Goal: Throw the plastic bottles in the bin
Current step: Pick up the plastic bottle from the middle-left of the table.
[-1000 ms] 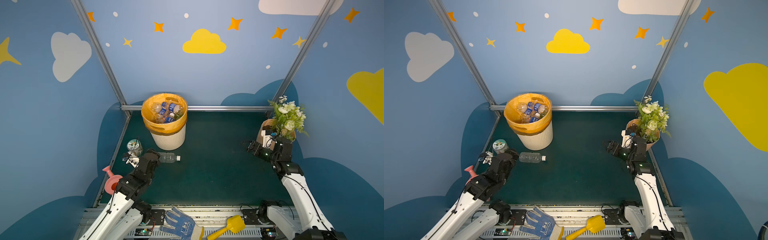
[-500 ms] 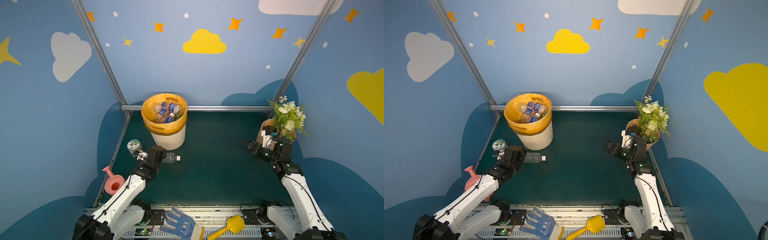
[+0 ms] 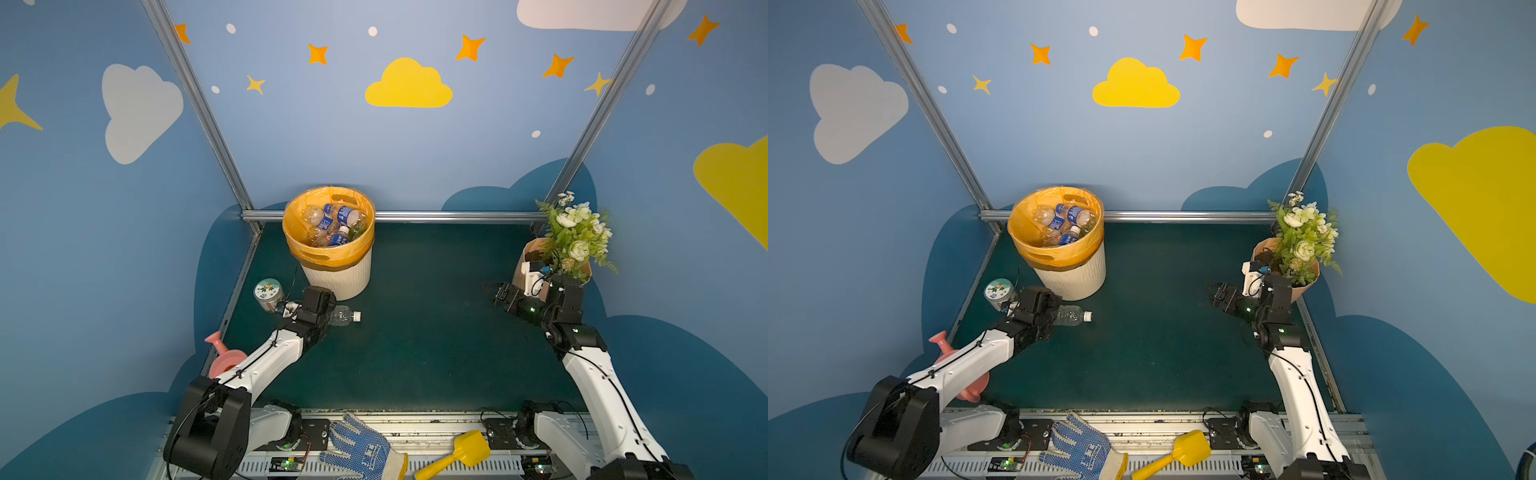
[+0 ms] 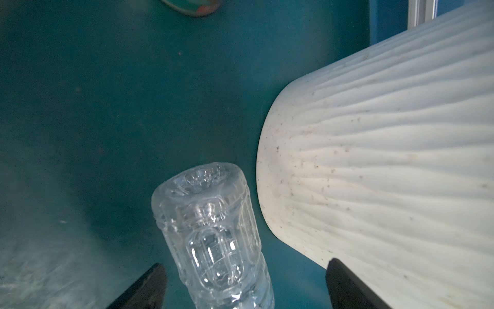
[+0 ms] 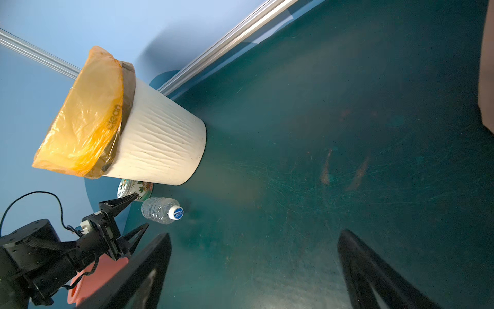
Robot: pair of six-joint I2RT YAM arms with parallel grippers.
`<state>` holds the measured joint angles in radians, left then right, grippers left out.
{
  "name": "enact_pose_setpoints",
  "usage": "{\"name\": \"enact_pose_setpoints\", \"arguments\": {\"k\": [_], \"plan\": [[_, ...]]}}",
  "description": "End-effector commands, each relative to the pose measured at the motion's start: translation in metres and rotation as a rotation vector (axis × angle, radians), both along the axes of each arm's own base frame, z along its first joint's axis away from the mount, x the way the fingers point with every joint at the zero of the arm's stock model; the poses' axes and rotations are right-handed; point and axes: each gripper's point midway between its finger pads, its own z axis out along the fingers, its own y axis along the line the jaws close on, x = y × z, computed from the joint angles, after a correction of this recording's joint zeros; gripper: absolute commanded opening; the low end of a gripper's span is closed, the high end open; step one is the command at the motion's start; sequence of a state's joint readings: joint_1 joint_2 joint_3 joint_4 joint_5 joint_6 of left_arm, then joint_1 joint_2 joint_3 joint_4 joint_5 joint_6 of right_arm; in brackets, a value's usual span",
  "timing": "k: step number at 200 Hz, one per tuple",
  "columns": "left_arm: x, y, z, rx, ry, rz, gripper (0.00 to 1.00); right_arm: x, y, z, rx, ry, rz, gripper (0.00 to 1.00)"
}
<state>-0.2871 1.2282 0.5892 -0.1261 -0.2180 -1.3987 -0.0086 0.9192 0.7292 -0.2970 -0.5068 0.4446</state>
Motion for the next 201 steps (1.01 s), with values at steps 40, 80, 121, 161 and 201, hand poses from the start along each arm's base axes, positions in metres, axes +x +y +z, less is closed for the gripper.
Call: {"name": "enact_pose_setpoints", "arguments": {"k": [40, 80, 121, 161, 201], "plan": [[0.002, -0.002, -0.024, -0.023, 0.075, 0.022, 0.90, 0.000, -0.001, -0.001, -0.022, 0.004, 0.000, 0.95], [0.007, -0.002, -0.034, -0.010, 0.103, 0.014, 0.89, -0.002, -0.002, -0.003, -0.031, 0.007, 0.000, 0.95], [0.007, 0.000, -0.049, 0.003, 0.145, 0.018, 0.85, -0.004, -0.003, -0.003, -0.043, 0.005, 0.000, 0.95], [0.006, -0.001, -0.057, 0.005, 0.170, 0.008, 0.79, -0.006, -0.004, -0.005, -0.055, 0.008, -0.001, 0.95], [0.000, 0.006, -0.054, 0.025, 0.158, 0.025, 0.64, -0.006, -0.005, -0.007, -0.062, 0.009, -0.006, 0.95]]}}
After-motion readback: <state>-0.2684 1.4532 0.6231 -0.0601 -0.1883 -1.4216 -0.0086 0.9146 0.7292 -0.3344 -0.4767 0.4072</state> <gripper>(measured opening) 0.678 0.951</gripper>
